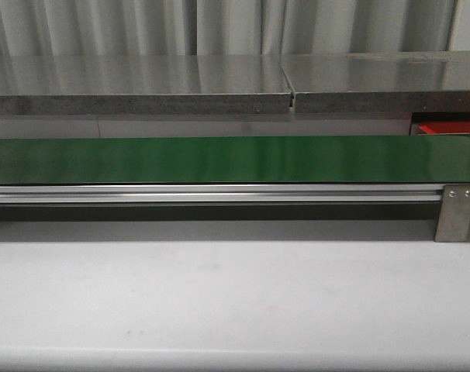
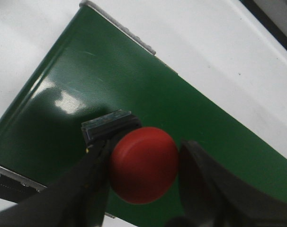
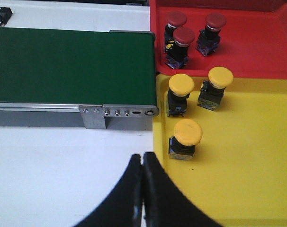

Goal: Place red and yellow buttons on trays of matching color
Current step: 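Lower the left gripper and grasp the red button, then set the red button on the green conveyor and open the left gripper, then lower the left gripper onto the yellow button and grasp it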

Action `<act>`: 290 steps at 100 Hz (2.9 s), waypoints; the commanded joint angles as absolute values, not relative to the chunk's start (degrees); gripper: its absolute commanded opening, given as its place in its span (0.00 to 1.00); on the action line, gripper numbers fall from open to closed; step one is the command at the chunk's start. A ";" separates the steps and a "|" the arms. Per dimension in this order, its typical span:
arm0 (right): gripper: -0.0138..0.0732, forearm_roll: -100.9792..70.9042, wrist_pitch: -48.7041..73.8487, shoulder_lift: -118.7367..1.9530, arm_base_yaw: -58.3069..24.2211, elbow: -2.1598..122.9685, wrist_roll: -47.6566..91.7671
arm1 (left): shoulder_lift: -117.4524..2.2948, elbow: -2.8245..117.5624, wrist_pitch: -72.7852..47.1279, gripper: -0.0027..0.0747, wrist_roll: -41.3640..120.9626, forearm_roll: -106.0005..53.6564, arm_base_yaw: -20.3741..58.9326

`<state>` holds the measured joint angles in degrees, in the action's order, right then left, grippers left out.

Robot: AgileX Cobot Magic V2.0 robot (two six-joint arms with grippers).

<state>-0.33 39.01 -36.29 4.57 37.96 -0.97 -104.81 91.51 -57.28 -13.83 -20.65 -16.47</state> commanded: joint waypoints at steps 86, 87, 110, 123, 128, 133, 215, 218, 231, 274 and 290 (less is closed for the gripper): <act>0.08 0.34 35.09 -36.13 4.58 39.40 -0.81 | -99.30 93.94 -54.46 0.71 -12.49 -16.34 -16.18; 0.08 0.34 35.09 -36.13 4.58 39.40 -0.81 | -98.95 93.94 -54.46 0.71 -12.49 -15.44 -16.18; 0.08 0.34 35.09 -36.13 4.58 39.40 -0.81 | -94.39 93.94 -55.70 0.43 -11.32 -4.48 -16.18; 0.08 0.34 35.09 -36.13 4.58 39.40 -0.81 | -94.07 93.94 -55.70 0.22 -7.73 -3.11 -16.18; 0.08 0.34 35.09 -36.13 4.58 39.40 -0.81 | -94.07 93.94 -55.45 0.15 -5.67 -3.11 -16.18; 0.08 0.34 35.09 -36.13 4.58 39.40 -0.81 | -94.21 93.94 -54.86 0.09 -3.47 -3.11 -16.29; 0.08 0.34 35.09 -36.13 4.58 39.40 -0.81 | -102.78 94.81 -42.34 0.57 -1.11 1.85 -22.72; 0.08 0.34 35.09 -36.13 4.58 39.40 -0.81 | -103.20 94.90 -41.37 0.66 -1.25 1.85 -22.72; 0.08 0.34 35.09 -36.13 4.58 39.40 -0.81 | -104.15 94.90 -39.16 0.81 -2.71 1.52 -23.03; 0.08 0.34 35.11 -36.13 4.58 39.40 -0.81 | -111.12 99.05 -38.84 0.74 2.80 -11.95 -27.55; 0.08 0.34 35.11 -36.13 4.58 39.40 -0.81 | -114.43 101.30 -39.25 0.74 3.72 -13.42 -27.81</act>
<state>-0.33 39.01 -36.29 4.57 37.96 -1.07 -116.06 98.66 -41.43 2.99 -11.60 -27.71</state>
